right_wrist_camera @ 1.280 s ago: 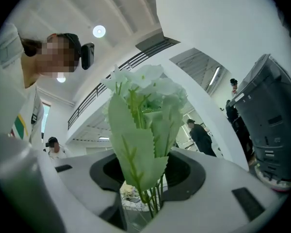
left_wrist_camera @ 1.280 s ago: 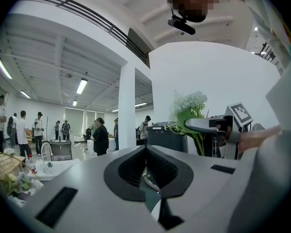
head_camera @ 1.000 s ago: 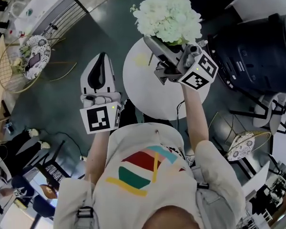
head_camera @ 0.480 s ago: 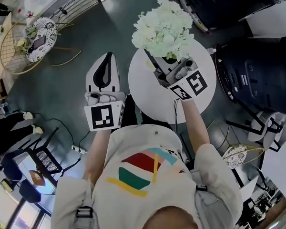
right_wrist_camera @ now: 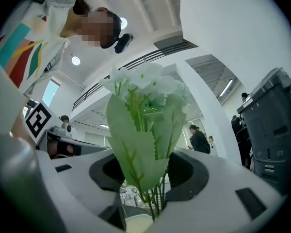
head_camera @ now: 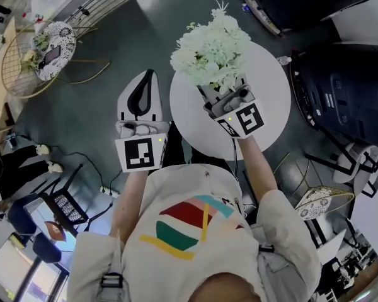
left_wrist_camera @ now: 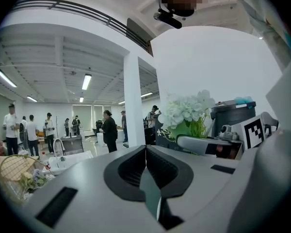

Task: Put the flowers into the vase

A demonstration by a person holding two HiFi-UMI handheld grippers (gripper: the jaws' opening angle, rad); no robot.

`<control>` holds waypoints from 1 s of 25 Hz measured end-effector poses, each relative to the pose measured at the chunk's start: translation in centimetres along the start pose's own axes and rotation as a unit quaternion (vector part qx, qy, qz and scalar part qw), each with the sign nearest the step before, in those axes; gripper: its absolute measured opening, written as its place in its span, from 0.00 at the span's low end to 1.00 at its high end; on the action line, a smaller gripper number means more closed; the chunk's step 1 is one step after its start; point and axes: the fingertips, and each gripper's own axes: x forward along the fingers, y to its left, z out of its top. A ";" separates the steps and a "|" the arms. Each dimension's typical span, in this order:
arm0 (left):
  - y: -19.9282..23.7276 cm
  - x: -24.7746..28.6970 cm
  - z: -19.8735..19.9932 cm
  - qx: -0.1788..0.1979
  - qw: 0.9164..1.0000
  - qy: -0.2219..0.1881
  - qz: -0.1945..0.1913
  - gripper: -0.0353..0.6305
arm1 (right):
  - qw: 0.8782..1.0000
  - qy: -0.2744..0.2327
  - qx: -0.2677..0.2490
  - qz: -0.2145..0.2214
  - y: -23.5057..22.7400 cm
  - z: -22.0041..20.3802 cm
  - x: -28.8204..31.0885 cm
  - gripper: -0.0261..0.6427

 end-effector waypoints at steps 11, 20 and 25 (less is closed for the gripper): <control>-2.1 1.7 -1.6 0.006 0.999 0.025 -0.034 0.06 | 0.998 0.051 -0.040 0.005 0.2 -3.5 -0.9 0.42; -3.0 2.0 -2.1 0.011 0.999 0.030 -0.043 0.06 | 0.987 0.121 -0.106 0.028 0.8 -7.2 -2.5 0.48; -2.9 1.8 -2.5 0.013 0.998 0.036 -0.044 0.06 | 0.983 0.146 -0.106 0.022 0.7 -8.3 -3.1 0.53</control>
